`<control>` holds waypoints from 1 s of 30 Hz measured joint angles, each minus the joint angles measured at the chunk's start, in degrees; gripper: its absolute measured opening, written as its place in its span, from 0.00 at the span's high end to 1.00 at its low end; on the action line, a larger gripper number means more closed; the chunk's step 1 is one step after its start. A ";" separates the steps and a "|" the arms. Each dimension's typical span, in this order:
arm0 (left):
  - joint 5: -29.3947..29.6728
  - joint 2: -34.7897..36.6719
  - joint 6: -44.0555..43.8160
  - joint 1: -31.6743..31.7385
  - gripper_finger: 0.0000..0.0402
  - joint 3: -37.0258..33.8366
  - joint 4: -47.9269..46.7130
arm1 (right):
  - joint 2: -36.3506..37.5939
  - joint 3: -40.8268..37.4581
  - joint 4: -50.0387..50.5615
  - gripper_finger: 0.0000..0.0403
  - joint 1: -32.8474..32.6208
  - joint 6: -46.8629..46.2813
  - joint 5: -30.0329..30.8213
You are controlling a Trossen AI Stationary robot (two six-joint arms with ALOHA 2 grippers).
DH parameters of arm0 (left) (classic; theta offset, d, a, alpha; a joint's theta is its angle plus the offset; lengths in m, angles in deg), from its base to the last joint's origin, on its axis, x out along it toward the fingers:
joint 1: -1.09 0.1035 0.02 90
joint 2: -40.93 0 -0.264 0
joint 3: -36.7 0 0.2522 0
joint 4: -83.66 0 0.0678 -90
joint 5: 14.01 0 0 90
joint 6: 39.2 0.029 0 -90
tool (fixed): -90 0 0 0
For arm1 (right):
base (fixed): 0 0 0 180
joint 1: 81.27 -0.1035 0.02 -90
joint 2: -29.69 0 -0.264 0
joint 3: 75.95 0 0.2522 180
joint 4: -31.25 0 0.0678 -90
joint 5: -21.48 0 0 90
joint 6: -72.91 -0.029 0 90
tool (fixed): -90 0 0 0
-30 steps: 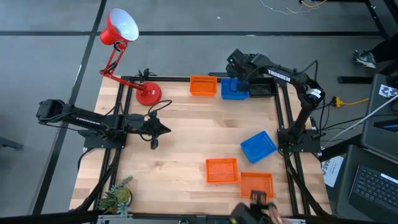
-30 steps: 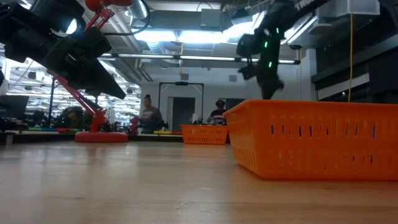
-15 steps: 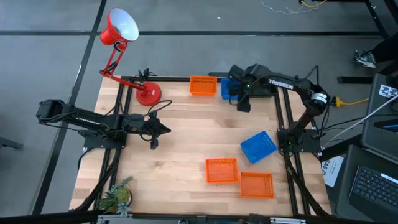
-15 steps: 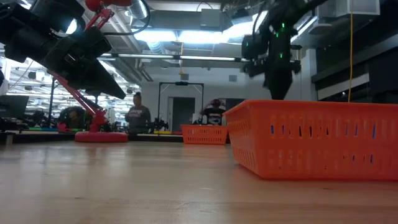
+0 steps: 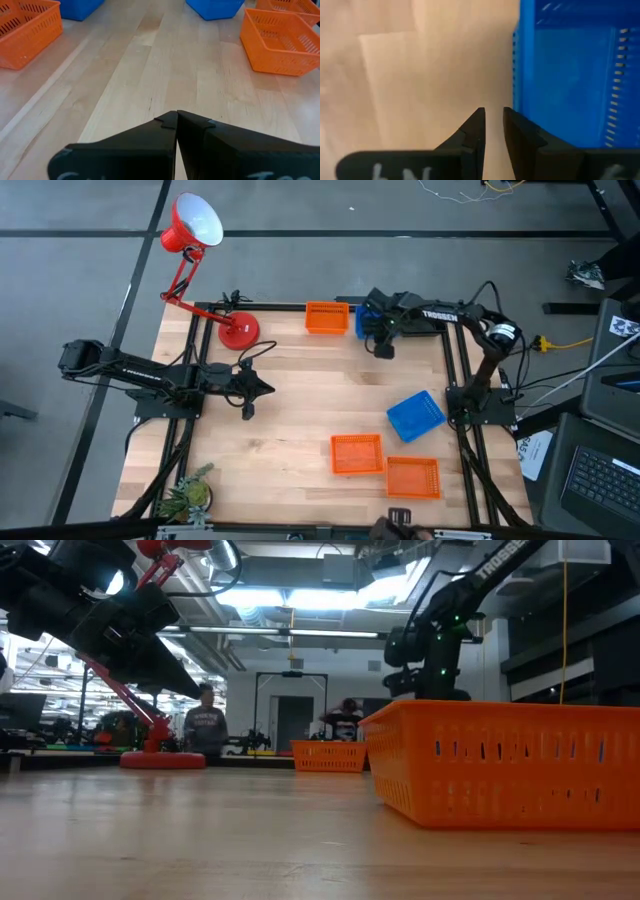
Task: Stack baskets by color
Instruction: Stack the bottom left blue bin on the top blue bin, then stack the bottom blue bin on the top blue bins
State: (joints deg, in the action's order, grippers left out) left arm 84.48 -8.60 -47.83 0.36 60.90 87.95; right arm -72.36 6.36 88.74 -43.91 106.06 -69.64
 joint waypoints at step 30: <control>-0.02 0.00 -0.38 0.00 1.00 0.00 -0.01 | -0.80 5.22 27.83 0.83 -6.36 -10.33 2.51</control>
State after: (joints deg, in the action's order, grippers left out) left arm 84.46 -8.60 -48.21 0.36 60.90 87.94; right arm -73.15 11.59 116.57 -50.27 95.73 -67.14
